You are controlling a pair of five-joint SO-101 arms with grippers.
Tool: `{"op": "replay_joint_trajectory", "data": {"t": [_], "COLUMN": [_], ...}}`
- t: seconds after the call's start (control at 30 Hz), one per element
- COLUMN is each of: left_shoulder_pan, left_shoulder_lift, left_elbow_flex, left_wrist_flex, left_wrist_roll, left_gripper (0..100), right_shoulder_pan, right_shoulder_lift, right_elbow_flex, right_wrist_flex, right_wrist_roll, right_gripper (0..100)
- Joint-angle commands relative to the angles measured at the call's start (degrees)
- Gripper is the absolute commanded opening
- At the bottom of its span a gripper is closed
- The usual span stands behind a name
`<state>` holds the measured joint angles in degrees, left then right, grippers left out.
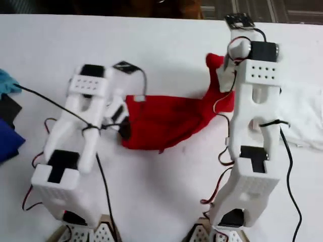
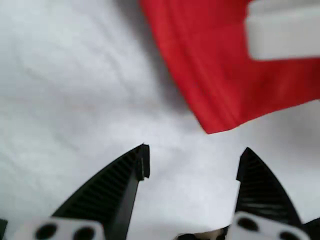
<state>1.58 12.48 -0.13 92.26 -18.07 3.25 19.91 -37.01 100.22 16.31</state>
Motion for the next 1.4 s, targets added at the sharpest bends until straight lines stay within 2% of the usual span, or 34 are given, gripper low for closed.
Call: {"op": "replay_joint_trajectory", "data": {"t": [0.0, 0.3, 0.53, 0.87, 1.13, 1.37], "left_shoulder_pan": [3.0, 8.1, 8.6, 8.4, 7.9, 1.1], "left_shoulder_lift": [-2.7, -2.1, 9.2, 11.3, 11.3, 11.5], "left_elbow_flex": [-1.6, -1.3, -1.9, -7.2, -15.1, -17.4], "left_wrist_flex": [-2.0, -7.6, -7.6, -6.2, 0.9, 3.1], "left_wrist_roll": [0.2, 0.2, 0.3, 7.0, 6.9, 6.9], "left_gripper": [30, 30, 29, 2, 2, 2], "right_shoulder_pan": [0.8, 0.6, 0.8, 0.8, 0.8, 0.0], "right_shoulder_lift": [0.2, 1.2, 1.2, 1.1, 1.3, 2.4], "right_elbow_flex": [-0.3, -0.3, -0.3, -0.3, -0.2, 3.3], "right_wrist_flex": [1.0, 1.0, 1.0, 1.0, 1.0, 1.0], "right_wrist_roll": [-0.6, -0.6, -0.6, -0.6, -0.6, -0.6], "right_gripper": [1.9, 1.9, 1.9, 1.9, 1.9, 1.9]}}
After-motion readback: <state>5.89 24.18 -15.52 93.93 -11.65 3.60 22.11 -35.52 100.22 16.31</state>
